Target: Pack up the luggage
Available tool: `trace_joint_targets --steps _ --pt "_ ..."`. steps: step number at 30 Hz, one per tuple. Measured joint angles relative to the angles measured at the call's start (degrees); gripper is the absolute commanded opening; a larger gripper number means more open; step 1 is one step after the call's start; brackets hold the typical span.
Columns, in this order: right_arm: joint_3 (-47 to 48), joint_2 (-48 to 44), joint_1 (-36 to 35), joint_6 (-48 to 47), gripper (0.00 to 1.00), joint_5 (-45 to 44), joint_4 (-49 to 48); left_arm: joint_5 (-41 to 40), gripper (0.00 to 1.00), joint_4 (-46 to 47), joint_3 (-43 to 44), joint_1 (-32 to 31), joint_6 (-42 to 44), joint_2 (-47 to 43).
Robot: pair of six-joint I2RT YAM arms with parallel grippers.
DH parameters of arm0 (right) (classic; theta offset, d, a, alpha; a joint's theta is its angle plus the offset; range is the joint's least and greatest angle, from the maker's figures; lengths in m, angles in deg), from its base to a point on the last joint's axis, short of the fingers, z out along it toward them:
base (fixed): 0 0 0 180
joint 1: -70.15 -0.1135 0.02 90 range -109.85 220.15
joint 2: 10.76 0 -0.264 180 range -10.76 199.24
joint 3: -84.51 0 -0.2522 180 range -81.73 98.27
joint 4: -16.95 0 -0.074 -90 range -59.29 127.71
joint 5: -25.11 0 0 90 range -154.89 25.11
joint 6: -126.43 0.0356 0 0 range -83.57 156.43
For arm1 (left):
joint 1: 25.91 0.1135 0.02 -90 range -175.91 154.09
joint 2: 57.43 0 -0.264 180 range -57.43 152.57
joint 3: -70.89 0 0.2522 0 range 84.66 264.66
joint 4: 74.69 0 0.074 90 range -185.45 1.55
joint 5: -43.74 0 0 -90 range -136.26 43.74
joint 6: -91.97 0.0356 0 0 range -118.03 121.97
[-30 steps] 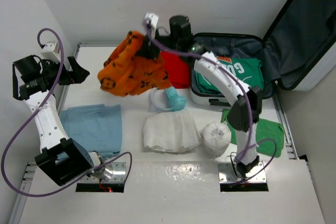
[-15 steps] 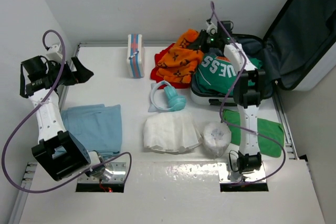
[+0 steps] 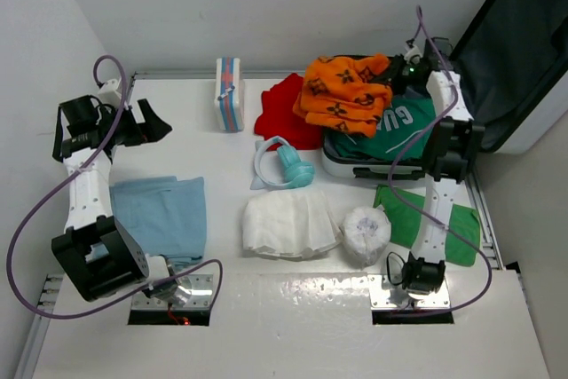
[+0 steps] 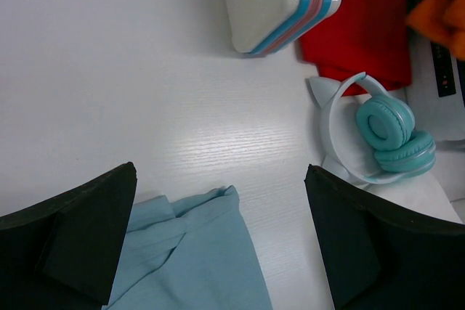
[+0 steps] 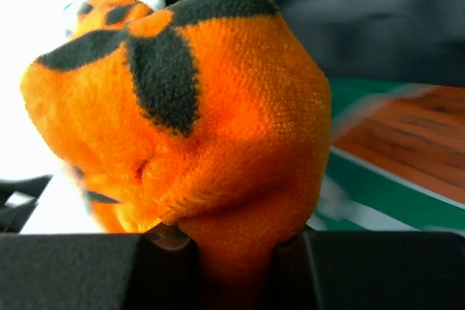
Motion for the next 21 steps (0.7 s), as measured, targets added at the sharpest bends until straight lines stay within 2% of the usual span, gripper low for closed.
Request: trace_joint_targets --steps 7,13,15,16,17,20,21 --pt "0.5 0.1 8.5 -8.2 0.0 -10.4 4.2 -2.4 1.0 1.4 -0.6 -1.9 0.0 0.2" --pt "2.9 0.9 10.4 -12.8 0.03 -18.6 3.3 -4.6 0.99 2.0 -3.3 -2.5 0.0 0.5" --pt "3.2 1.2 10.0 -13.5 0.11 -20.7 1.9 -5.4 0.99 2.1 -4.1 -2.6 0.0 0.5" --pt "3.2 1.3 9.9 -13.9 0.21 -21.8 1.1 -5.9 0.99 2.1 -4.4 -2.6 0.0 0.5" --pt "3.2 1.3 9.6 -14.2 0.37 -22.8 0.5 -6.3 0.99 2.1 -4.5 -2.6 0.1 0.5" --pt "3.0 1.3 8.8 -15.8 0.6 -27.0 -2.2 -7.9 0.99 2.4 -4.9 -2.6 0.2 0.6" --pt "3.0 1.3 8.6 -16.2 0.6 -28.3 -3.1 -8.5 0.99 2.5 -5.0 -2.6 0.2 0.6"
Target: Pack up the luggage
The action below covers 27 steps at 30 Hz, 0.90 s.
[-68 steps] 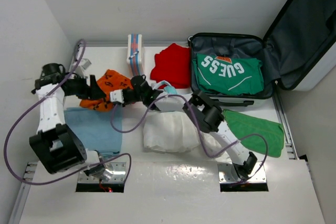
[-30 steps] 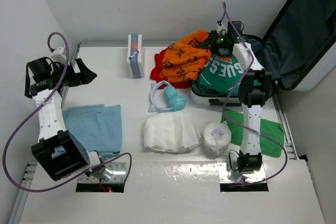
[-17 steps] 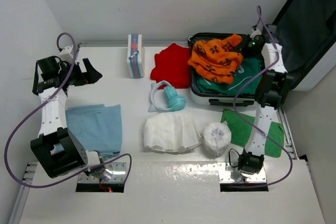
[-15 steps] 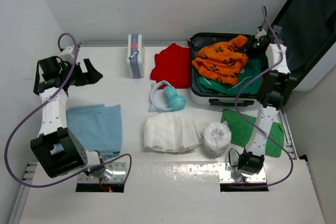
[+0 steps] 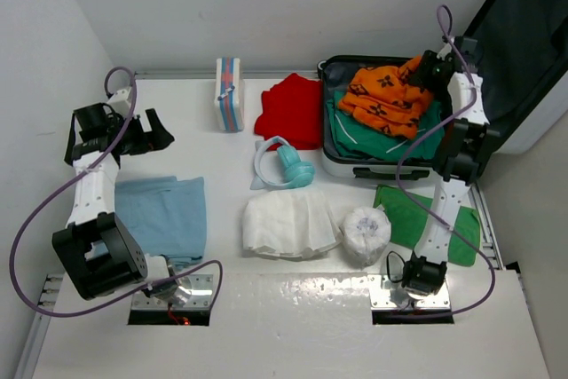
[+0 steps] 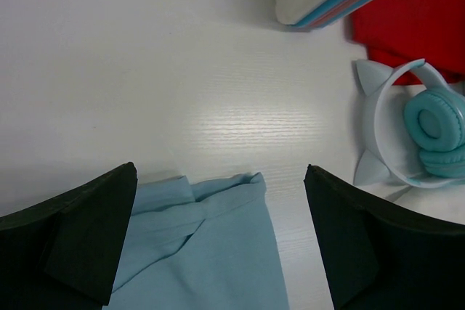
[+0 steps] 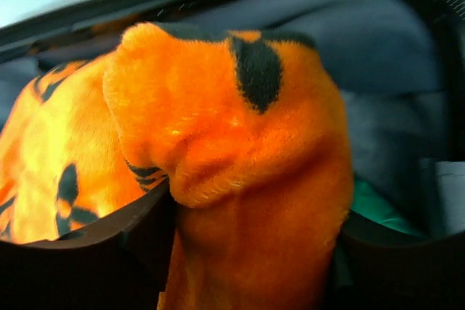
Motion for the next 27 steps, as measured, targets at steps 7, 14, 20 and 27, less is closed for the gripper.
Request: trace_joint_targets --steps 7,14,20,27 --pt "-6.3 -2.4 -0.8 -2.1 0.72 -9.9 -5.6 -6.3 0.97 1.2 -2.0 0.0 0.1 -0.5" --pt "-19.1 -14.3 -1.7 -6.5 0.74 -18.8 -14.0 -13.3 0.97 2.0 -4.0 -0.7 0.4 -3.9" --pt "-28.9 -27.2 -4.8 -11.1 0.3 -20.9 -23.2 -17.6 0.9 1.6 -5.3 -1.9 2.0 -7.6" --pt "-29.3 -28.6 -7.0 -9.3 0.53 -6.4 -17.5 -14.5 0.87 -7.5 -5.3 -4.8 9.0 -7.6"
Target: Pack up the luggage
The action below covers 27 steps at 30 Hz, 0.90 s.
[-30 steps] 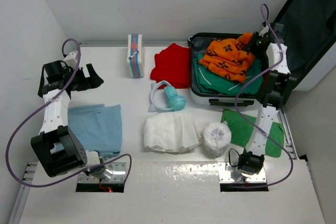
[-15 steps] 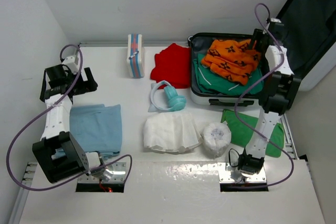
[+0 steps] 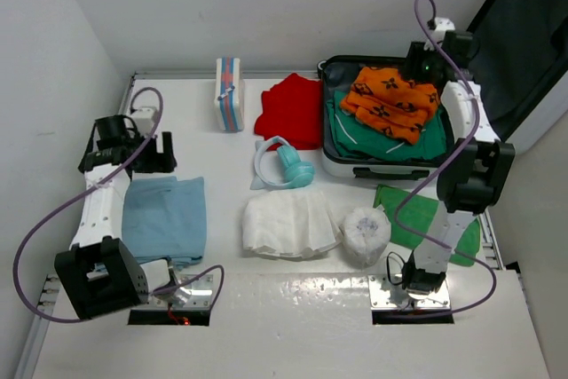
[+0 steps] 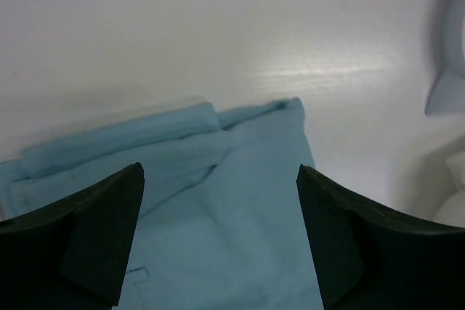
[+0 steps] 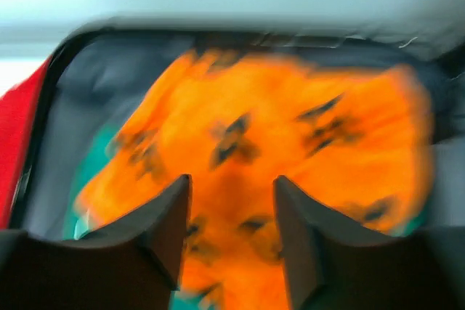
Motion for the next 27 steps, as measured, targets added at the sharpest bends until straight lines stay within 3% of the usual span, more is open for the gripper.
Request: trace_joint_targets --steps 1,4,9,11,14,15,21,27 --pt "-1.7 -0.6 -0.5 0.5 0.6 3.0 0.7 -0.2 0.89 -2.0 0.0 -1.6 1.1 0.3" --pt "-9.4 -3.8 -2.7 2.1 0.63 9.6 4.1 -1.9 0.92 -6.3 0.0 -6.0 2.8 1.7" --pt "-17.8 -9.6 -13.0 3.1 0.65 17.0 9.4 -9.1 0.72 -9.9 1.2 -8.8 4.7 9.8" --pt "-17.9 -10.8 -18.4 3.3 0.66 20.0 10.3 -13.8 0.71 -9.7 2.4 -9.2 4.9 16.6" --pt "-17.2 -11.3 -22.9 3.3 0.66 23.1 11.6 -17.9 0.86 -10.2 2.4 -9.0 7.5 22.8" --pt "-16.9 -11.3 -23.9 3.2 0.66 23.9 11.9 -17.7 0.91 -10.4 2.3 -8.5 9.6 23.2" --pt "-16.5 -11.1 -26.8 2.3 0.68 27.8 14.1 -13.4 0.95 -12.7 4.1 -2.1 31.7 18.8" --pt "-16.3 -9.4 -29.2 0.9 0.74 31.5 15.5 -6.3 0.95 -18.1 15.8 4.8 49.8 25.0"
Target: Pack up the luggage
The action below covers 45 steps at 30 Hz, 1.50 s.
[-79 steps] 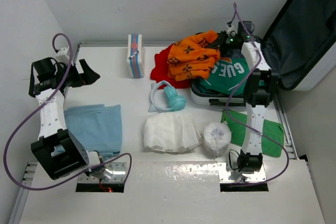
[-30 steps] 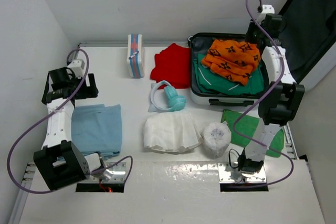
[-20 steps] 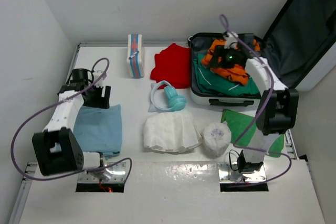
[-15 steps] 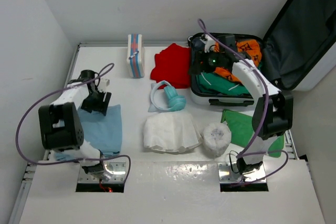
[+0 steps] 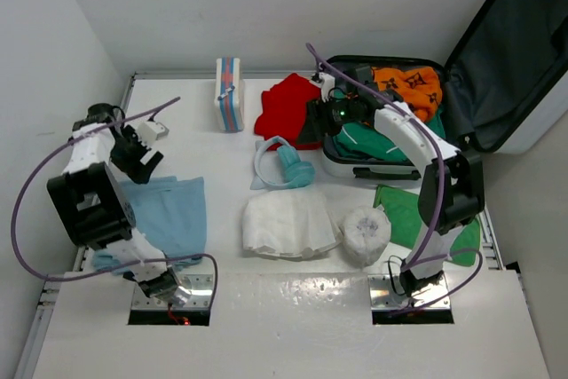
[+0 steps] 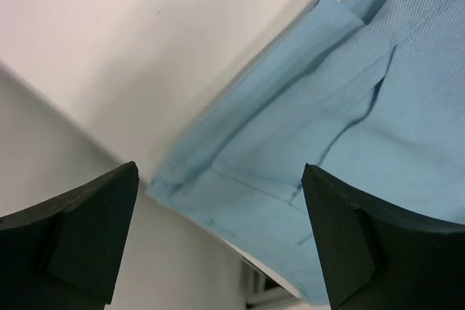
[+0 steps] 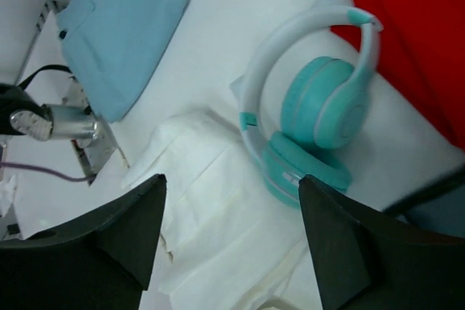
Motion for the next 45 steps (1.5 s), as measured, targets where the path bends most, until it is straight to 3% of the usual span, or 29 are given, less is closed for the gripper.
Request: trace_joint_targets --steps 6,10,16,19,20,21,23,29,33,40,45 --pt "1.2 2.4 -2.1 0.5 0.81 3.3 0.6 6.8 0.96 -4.3 5.0 2.3 8.0 13.8" --pt "1.7 4.0 -3.3 1.6 0.81 4.6 0.6 9.2 0.96 -5.6 2.2 2.7 11.1 15.7" --pt "2.8 6.3 -5.2 3.5 0.82 5.0 0.4 9.6 0.8 -2.0 -2.1 3.0 14.3 13.7" --pt "2.9 7.0 -5.7 4.9 0.82 5.1 -0.4 10.0 0.54 1.1 -5.6 3.0 13.9 11.5" --pt "2.9 7.2 -5.9 5.9 0.83 5.1 -1.1 10.4 0.27 1.5 -6.8 3.0 13.6 10.5" --pt "2.9 7.5 -6.0 6.8 0.84 5.1 -1.9 10.6 0.15 2.0 -7.9 3.0 13.2 9.5" --pt "2.9 8.0 -6.3 9.4 0.85 5.3 -4.0 10.8 0.01 2.6 -9.4 3.0 13.5 7.6" --pt "2.8 13.0 -7.9 22.5 0.99 5.2 -17.2 15.5 0.0 5.5 -14.1 4.7 15.1 2.7" --pt "3.3 18.7 -11.1 27.6 1.0 4.7 -25.4 22.5 0.0 5.2 -17.4 6.6 16.5 -4.3" --pt "5.5 24.1 -18.0 21.7 1.0 6.5 -33.2 33.6 0.0 4.4 -20.1 7.3 19.3 -18.4" --pt "6.4 24.5 -21.9 18.1 1.0 8.7 -39.3 37.4 0.0 3.5 -21.1 7.2 20.5 -21.7"
